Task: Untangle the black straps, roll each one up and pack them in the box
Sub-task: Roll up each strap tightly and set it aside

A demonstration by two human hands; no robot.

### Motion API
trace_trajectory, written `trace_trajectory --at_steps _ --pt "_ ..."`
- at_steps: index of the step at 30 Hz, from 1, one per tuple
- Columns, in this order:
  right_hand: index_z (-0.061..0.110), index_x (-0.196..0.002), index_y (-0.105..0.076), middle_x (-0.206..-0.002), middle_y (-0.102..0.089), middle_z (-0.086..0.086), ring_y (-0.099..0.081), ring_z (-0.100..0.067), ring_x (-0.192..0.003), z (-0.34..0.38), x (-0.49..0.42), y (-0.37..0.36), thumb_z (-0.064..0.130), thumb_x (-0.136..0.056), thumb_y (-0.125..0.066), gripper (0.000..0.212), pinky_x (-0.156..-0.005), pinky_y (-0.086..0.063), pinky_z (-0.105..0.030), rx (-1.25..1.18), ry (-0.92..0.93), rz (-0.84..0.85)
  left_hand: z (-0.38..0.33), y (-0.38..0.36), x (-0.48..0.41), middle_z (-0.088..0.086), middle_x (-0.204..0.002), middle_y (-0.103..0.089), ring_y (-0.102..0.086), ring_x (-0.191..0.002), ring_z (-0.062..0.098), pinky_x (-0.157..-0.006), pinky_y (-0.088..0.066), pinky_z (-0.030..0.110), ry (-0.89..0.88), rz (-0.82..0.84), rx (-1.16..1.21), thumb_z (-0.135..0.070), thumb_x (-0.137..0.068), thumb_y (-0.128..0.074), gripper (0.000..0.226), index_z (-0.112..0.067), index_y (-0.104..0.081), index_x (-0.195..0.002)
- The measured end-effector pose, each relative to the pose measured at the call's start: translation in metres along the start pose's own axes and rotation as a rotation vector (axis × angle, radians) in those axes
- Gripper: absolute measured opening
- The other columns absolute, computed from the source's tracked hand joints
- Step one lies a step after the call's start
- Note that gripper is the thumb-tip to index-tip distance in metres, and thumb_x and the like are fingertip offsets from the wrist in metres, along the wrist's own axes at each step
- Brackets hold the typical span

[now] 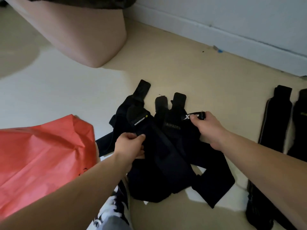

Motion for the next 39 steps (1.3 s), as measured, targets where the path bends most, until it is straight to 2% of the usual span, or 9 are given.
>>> trace_trajectory --at_steps 4,8,11,18,22,27,30,34,39 --pt "0.018 -0.125 -0.063 -0.117 -0.072 -0.002 -0.069 -0.022 -0.108 0.001 0.001 0.0 0.042 -0.103 -0.067 0.033 -0.089 -0.054 -0.036 -0.014 -0.006 0.038 -0.01 0.002 -0.015 0.011 -0.113 -0.072 -0.075 -0.09 0.025 -0.074 -0.065 0.036 0.04 -0.024 0.138 -0.024 -0.089 -0.086 0.048 -0.007 -0.059 -0.125" --pt "0.019 -0.112 -0.061 -0.101 -0.064 0.005 -0.061 -0.008 -0.085 0.01 -0.001 0.012 0.036 -0.102 -0.07 0.022 -0.067 -0.045 -0.023 0.098 0.119 -0.113 -0.028 -0.001 -0.01 0.008 -0.097 -0.076 -0.072 -0.07 0.016 -0.05 -0.056 0.023 0.038 0.016 0.219 -0.013 -0.093 -0.081 0.016 -0.013 -0.068 -0.101" --pt "0.022 -0.103 -0.062 -0.099 -0.067 -0.003 -0.067 -0.022 -0.085 0.019 -0.003 0.021 0.04 -0.1 -0.07 0.021 -0.067 -0.048 -0.029 0.146 0.193 -0.197 -0.038 -0.004 0.003 0.005 -0.096 -0.079 -0.074 -0.075 0.018 -0.047 -0.052 0.017 -0.051 0.069 0.174 -0.013 -0.095 -0.076 0.013 -0.018 -0.069 -0.105" --pt "0.031 -0.09 -0.074 -0.076 -0.071 0.002 -0.071 -0.026 -0.074 0.03 0.001 0.035 0.054 -0.094 -0.071 0.024 -0.075 -0.06 -0.041 0.358 0.253 -0.195 -0.017 -0.019 0.022 0.007 -0.109 -0.08 -0.078 -0.101 0.027 -0.091 -0.064 0.045 -0.101 0.195 0.104 0.001 -0.089 -0.076 0.033 -0.018 -0.071 -0.115" --pt "0.036 -0.093 -0.074 -0.086 -0.075 0.007 -0.074 -0.025 -0.085 0.025 0.002 0.037 0.059 -0.093 -0.068 0.024 -0.084 -0.062 -0.044 0.467 0.205 -0.203 -0.016 -0.027 0.027 0.008 -0.11 -0.079 -0.077 -0.102 0.031 -0.087 -0.064 0.045 -0.064 0.327 0.093 0.007 -0.08 -0.074 0.057 -0.03 -0.065 -0.123" --pt "0.035 -0.139 -0.062 -0.123 -0.074 -0.002 -0.067 -0.031 -0.117 0.039 0.008 0.041 0.043 -0.1 -0.061 0.04 -0.094 -0.052 -0.04 0.63 0.202 -0.306 -0.015 -0.04 0.052 0.004 -0.092 -0.078 -0.076 -0.082 0.017 -0.069 -0.061 0.03 -0.161 0.49 -0.088 0.015 -0.077 -0.073 0.065 -0.037 -0.065 -0.115" --pt "0.029 -0.135 -0.061 -0.12 -0.07 -0.002 -0.067 -0.032 -0.111 0.054 0.023 0.026 0.041 -0.1 -0.06 0.037 -0.085 -0.052 -0.04 0.773 0.379 -0.315 -0.001 -0.053 0.067 -0.001 -0.098 -0.079 -0.078 -0.091 0.015 -0.083 -0.064 0.032 -0.188 0.607 -0.262 0.007 -0.076 -0.076 0.057 -0.034 -0.068 -0.114" --pt "0.027 -0.1 -0.07 -0.088 -0.071 0.005 -0.071 -0.022 -0.087 0.057 0.036 -0.012 0.054 -0.097 -0.067 0.027 -0.071 -0.052 -0.033 0.566 0.296 0.074 0.005 -0.058 0.071 -0.003 -0.101 -0.079 -0.077 -0.094 0.009 -0.08 -0.061 0.021 -0.232 0.551 -0.26 0.007 -0.087 -0.07 0.044 -0.026 -0.07 -0.116" --pt "0.015 -0.1 -0.08 -0.093 -0.079 -0.007 -0.076 -0.023 -0.086 0.034 0.051 -0.042 0.051 -0.095 -0.074 0.037 -0.075 -0.062 -0.037 0.295 0.025 0.523 -0.007 -0.054 0.071 -0.002 -0.108 -0.079 -0.076 -0.102 0.012 -0.09 -0.062 0.029 -0.319 0.461 -0.132 0.006 -0.094 -0.064 0.043 -0.027 -0.067 -0.121"
Point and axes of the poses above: each hand's wrist, its own x-axis away from the middle knuckle, its own y-axis out of the back of the hand, z = x × y, the point moved 5 cm from there along -x, towards the middle knuckle
